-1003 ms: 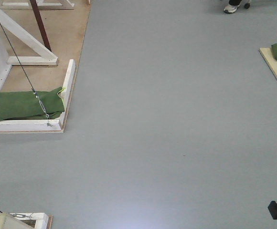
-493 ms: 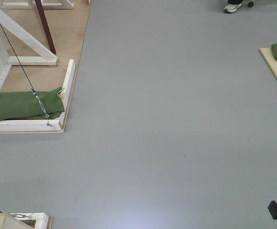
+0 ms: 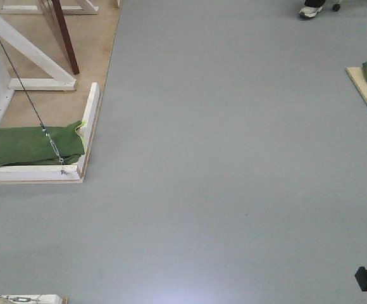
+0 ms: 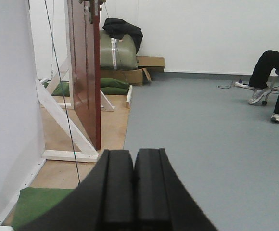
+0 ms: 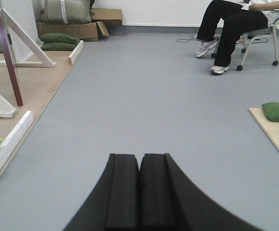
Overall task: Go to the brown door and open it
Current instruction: 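Drive the base forward across the gray floor toward the brown door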
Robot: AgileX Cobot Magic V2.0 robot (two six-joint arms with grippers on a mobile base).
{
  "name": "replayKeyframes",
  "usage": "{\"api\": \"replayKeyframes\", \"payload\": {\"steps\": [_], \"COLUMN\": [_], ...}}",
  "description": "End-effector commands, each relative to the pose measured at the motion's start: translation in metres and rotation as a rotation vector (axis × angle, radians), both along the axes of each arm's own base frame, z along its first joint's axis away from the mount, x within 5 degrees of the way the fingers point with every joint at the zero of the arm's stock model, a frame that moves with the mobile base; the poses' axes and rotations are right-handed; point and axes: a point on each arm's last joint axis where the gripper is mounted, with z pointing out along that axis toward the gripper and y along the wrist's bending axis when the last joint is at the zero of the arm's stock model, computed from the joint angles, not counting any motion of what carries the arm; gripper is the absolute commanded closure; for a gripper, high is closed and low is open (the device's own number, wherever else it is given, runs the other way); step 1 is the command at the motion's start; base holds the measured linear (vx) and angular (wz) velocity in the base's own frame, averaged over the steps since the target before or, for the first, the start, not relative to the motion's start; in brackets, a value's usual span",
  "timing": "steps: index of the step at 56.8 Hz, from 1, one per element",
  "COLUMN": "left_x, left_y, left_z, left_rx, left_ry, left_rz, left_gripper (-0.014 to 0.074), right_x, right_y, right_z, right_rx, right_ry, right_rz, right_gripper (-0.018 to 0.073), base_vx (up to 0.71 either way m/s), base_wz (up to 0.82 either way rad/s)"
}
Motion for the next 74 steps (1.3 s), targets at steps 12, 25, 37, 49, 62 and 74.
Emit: {"api": "replayKeyframes", "payload": {"steps": [12,25,37,49,62,74], "left_x": [-0.0024,-0.0024,-0.0023,-0.0021,-0.0021,-0.0021], "left_y": [-0.0008,-0.0008,-0.0008,-0.0008,-0.0008,-0.0008], "left_z": [0.0138,0.0138,0.0138,0.0137,0.0137,0.0137], "left_rx": [0.0,0.0,0.0,0.0,0.0,0.0], "left_ry": [-0.113,-0.113,-0.112,-0.11,-0.11,-0.11], "left_rz": [-0.009,-0.009,-0.009,-0.009,-0.008,-0.008], "left_gripper": [0.06,0.06,0.06,0.06,0.06,0.06], "right_x": [0.0003,0.0003,0.0003,0.0004,0.0004,0.0004], "right_y": [-0.0004,-0.0004,-0.0004,-0.0003,-0.0003,-0.0003], "right_z": [0.0071,0.0071,0.007,0.0069,0.0069,0.0069], "right_rx": [-0.01,-0.01,-0.01,-0.01,-0.01,-0.01], "right_ry": [-0.098,-0.098,-0.097,-0.095,-0.095,-0.095], "right_rz": [-0.003,-0.003,-0.003,-0.003,-0.003,-0.003], "right_gripper": [0.0559,0.0559,0.0559,0.0559,0.0559,0.0559], "base_vx": [0.19,0.27,0.31,0.35,0.37,0.37], "base_wz": [-0.01,0.0,0.03,0.0,-0.03,-0.02]}}
